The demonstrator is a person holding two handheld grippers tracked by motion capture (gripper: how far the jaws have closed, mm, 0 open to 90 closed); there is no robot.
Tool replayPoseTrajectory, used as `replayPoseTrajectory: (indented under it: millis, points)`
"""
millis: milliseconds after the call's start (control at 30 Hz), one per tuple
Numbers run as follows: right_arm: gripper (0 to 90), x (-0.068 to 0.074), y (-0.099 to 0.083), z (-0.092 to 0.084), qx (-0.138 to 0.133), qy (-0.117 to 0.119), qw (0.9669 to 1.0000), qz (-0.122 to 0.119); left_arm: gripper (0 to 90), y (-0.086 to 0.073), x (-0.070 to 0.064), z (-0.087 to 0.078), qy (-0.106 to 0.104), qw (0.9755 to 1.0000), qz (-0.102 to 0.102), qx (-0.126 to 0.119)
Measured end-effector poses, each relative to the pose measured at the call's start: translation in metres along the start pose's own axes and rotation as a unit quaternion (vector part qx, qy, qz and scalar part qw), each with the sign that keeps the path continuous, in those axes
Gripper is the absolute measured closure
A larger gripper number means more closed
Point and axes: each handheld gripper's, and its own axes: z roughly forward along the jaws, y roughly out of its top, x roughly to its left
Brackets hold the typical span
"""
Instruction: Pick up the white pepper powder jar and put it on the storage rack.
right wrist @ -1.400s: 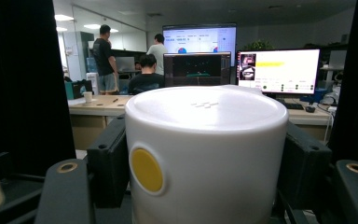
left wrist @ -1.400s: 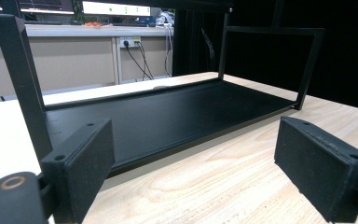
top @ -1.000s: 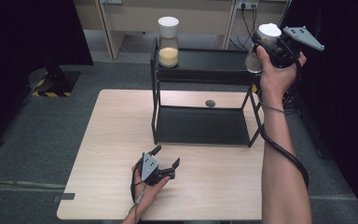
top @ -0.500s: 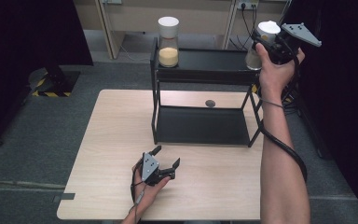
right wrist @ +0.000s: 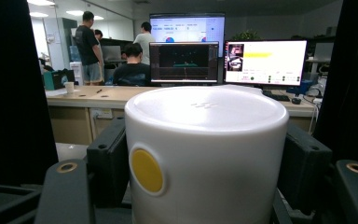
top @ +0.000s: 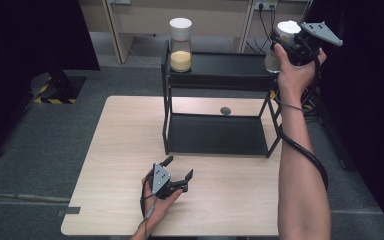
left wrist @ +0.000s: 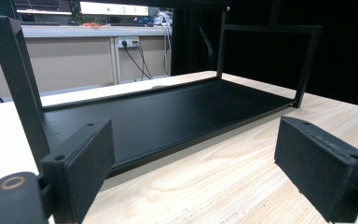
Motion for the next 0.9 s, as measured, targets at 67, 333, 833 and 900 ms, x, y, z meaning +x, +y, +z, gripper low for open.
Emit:
replayPoseTrajectory:
  millis: [67, 333, 833, 900]
  points:
    - [31.0, -0.001, -0.001, 0.001, 0.001, -0.001, 1.0, 0.002, 11.6, 0.0, 0.0, 0.0, 0.0, 1.0, -0.001, 0.0]
    - [31.0, -0.003, -0.001, 0.006, 0.006, -0.005, 1.0, 0.003, 11.6, 0.0, 0.0, 0.0, -0.001, 1.0, 0.0, 0.0]
    - [30.9, -0.004, -0.003, 0.011, 0.013, -0.01, 0.9998, -0.01, 11.6, -0.001, 0.0, 0.0, 0.0, 1.0, 0.002, -0.002]
    - [30.9, -0.003, -0.004, 0.011, 0.014, -0.011, 0.9998, -0.013, 11.6, -0.001, 0.0, -0.001, 0.0, 1.0, 0.002, -0.003]
